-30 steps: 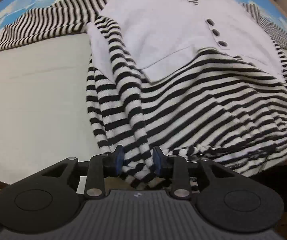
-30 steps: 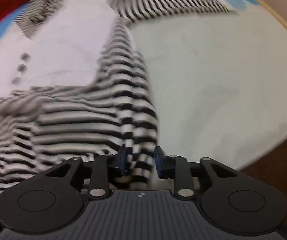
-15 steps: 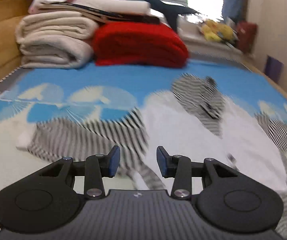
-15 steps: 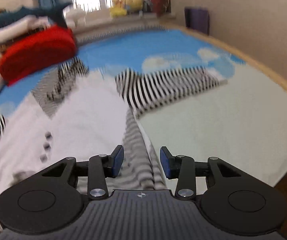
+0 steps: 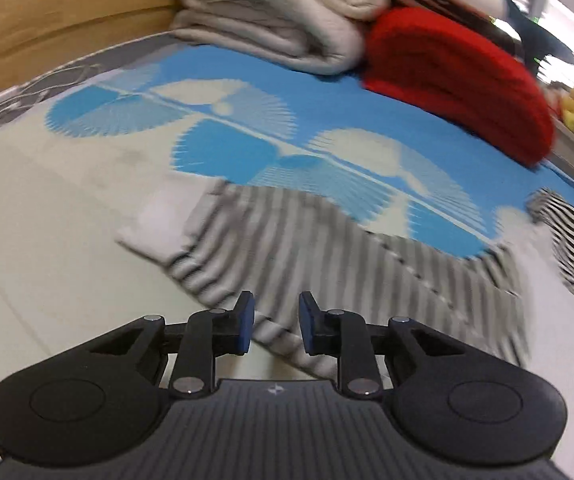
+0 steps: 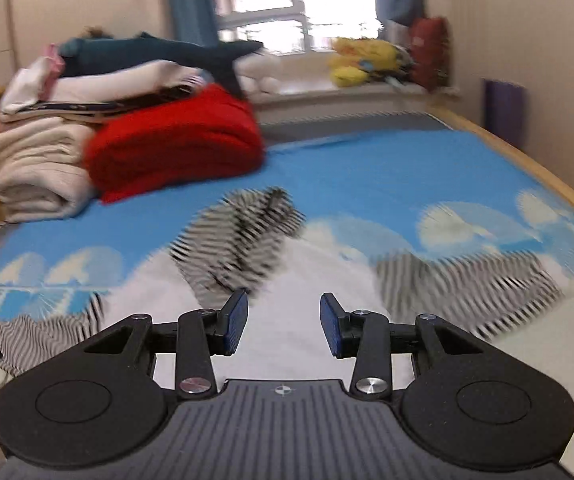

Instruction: Fold small clothes

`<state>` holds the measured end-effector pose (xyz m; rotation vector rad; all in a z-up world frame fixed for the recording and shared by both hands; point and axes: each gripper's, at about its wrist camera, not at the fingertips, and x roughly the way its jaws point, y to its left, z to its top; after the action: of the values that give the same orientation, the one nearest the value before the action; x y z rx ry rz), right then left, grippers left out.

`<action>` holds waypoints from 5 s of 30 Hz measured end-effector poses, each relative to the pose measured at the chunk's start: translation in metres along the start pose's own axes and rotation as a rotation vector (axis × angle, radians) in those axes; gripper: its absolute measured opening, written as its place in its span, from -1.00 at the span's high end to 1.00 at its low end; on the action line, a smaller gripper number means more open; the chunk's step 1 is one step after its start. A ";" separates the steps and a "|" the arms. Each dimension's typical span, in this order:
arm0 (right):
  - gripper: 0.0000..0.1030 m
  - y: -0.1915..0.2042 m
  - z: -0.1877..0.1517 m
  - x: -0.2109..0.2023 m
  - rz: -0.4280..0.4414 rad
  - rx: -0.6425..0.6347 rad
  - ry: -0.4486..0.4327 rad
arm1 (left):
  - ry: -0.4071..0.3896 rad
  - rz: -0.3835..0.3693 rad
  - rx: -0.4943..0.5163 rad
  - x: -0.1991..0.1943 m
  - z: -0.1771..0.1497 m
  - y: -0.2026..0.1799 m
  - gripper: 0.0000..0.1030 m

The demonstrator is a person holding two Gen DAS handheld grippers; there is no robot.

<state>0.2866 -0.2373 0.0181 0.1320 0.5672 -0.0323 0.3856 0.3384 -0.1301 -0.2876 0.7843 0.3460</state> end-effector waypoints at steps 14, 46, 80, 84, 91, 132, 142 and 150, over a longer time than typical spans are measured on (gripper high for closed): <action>0.17 0.019 -0.020 0.089 0.005 -0.072 0.118 | 0.047 -0.010 -0.356 0.042 0.008 0.063 0.99; 0.68 -0.075 -0.052 0.147 0.006 0.489 0.381 | 0.040 -0.271 -0.037 -0.068 -0.003 -0.216 0.72; 0.83 -0.120 -0.062 0.150 -0.156 0.629 0.207 | 0.403 -0.325 0.255 -0.002 -0.054 -0.238 0.72; 0.70 -0.127 -0.073 0.170 0.007 0.716 0.302 | 0.436 -0.265 0.268 0.005 -0.059 -0.233 0.63; 0.74 -0.136 -0.081 0.193 -0.075 0.712 0.442 | 0.467 -0.243 0.377 0.005 -0.073 -0.246 0.61; 0.47 -0.310 -0.055 0.102 -0.329 0.553 0.238 | 0.240 -0.357 0.630 -0.099 -0.111 -0.418 0.21; 0.58 -0.387 -0.070 0.113 -0.384 0.766 0.151 | 0.243 -0.332 0.635 -0.089 -0.109 -0.420 0.21; 0.33 -0.428 -0.081 0.137 -0.411 0.859 0.072 | 0.244 -0.325 0.613 -0.086 -0.100 -0.413 0.21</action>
<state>0.3305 -0.6495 -0.1728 0.8523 0.6144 -0.6770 0.4329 -0.0897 -0.0837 0.1253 1.0249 -0.2456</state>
